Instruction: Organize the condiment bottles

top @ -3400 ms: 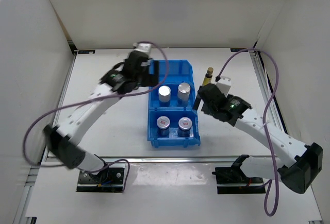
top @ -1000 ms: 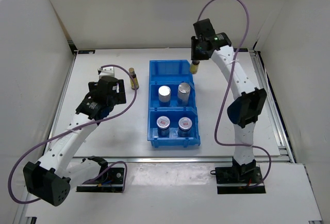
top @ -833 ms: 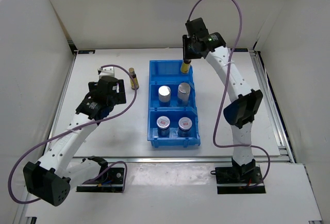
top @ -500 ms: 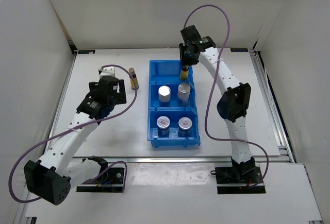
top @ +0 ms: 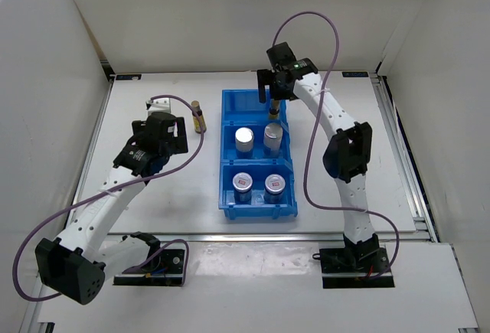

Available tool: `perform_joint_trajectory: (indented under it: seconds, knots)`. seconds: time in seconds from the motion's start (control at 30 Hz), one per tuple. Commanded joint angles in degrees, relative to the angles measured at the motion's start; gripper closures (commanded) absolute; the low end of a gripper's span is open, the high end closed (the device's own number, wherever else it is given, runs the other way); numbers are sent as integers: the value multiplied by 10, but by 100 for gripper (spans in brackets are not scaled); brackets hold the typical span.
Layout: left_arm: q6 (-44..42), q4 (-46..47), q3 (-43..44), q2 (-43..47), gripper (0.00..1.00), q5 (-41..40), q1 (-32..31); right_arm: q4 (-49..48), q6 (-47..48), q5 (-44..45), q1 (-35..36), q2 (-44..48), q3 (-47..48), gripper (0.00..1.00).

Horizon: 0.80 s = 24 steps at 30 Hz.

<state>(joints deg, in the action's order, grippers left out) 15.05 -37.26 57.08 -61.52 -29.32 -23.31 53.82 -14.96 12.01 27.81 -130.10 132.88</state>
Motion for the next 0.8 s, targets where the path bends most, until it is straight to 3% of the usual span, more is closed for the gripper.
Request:
perform_joint_trajectory:
  seconds: [0.0, 0.13, 0.23, 0.27, 0.4, 0.53, 0.63, 0.77]
  knots:
    - [1, 7, 9, 10, 0, 3, 4, -5, -1, 47, 0, 76, -2, 0]
    - [13, 7, 39, -15, 0, 51, 4, 20, -34, 133, -6, 156, -36, 0]
    - [25, 7, 120, -82, 0, 140, 29, -51, -40, 148, -11, 308, -202, 0]
    - [25, 7, 142, -130, 0, 159, 35, -64, -47, 139, -11, 335, -278, 0]
    - [40, 7, 258, -254, 0, 249, 67, -77, -67, 56, -23, 436, -402, 0]
    - [40, 7, 357, -347, 0, 249, 80, -71, -67, 15, -16, 498, -485, 0]
    - [35, -5, 405, -410, 8, 263, 94, -71, -73, -4, -16, 550, -527, 0]
    - [30, -12, 438, -463, 9, 269, 94, -58, -62, -17, -16, 608, -545, 0]
